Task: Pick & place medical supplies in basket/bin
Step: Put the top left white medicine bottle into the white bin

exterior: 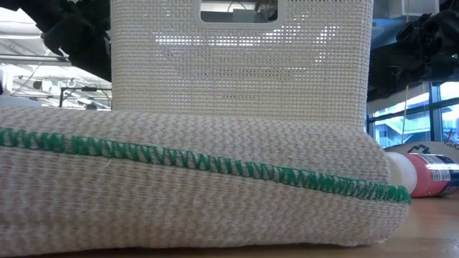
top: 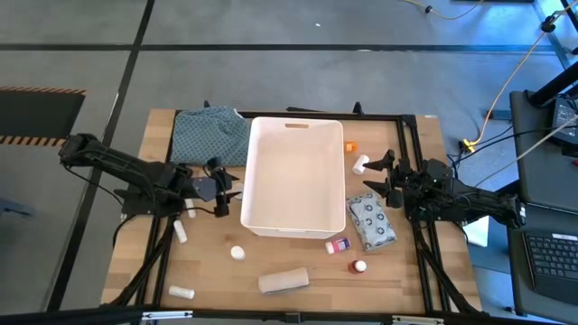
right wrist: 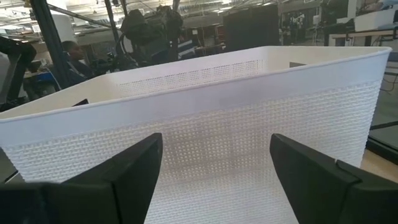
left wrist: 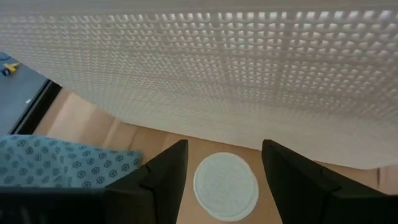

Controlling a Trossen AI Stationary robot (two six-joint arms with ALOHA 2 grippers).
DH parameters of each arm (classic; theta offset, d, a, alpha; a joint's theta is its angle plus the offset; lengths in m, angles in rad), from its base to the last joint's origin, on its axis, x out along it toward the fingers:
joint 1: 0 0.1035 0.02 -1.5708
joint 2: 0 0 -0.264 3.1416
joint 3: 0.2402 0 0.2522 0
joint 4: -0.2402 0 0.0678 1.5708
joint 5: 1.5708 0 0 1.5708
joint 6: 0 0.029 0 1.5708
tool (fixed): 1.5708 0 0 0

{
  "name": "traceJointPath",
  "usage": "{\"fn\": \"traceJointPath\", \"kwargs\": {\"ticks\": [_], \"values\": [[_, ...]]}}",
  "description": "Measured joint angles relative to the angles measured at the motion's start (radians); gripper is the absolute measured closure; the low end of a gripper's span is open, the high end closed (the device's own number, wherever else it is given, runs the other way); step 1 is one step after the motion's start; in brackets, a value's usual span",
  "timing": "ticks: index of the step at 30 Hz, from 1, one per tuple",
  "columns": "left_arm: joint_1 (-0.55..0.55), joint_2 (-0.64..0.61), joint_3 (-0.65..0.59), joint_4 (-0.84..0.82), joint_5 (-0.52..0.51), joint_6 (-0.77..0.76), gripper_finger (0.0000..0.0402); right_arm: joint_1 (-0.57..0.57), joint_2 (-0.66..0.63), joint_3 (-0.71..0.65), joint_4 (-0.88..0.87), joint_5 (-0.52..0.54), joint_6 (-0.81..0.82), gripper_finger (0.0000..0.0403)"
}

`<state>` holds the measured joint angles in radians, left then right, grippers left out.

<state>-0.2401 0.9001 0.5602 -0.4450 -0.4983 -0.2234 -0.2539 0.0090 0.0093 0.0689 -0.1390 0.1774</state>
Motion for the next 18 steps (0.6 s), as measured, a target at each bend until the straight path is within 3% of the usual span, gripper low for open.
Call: {"fn": "traceJointPath", "kwargs": {"ticks": [9,18], "values": [[0.001,-0.001,0.0,-0.008,0.058,-0.027,0.0197,0.0,0.0,0.0,0.0,0.0,-0.003,0.0104],[0.002,-0.001,0.0,-0.051,0.035,-0.052,0.0119,0.0,0.0,0.0,0.0,0.0,-0.003,0.0104]]}}
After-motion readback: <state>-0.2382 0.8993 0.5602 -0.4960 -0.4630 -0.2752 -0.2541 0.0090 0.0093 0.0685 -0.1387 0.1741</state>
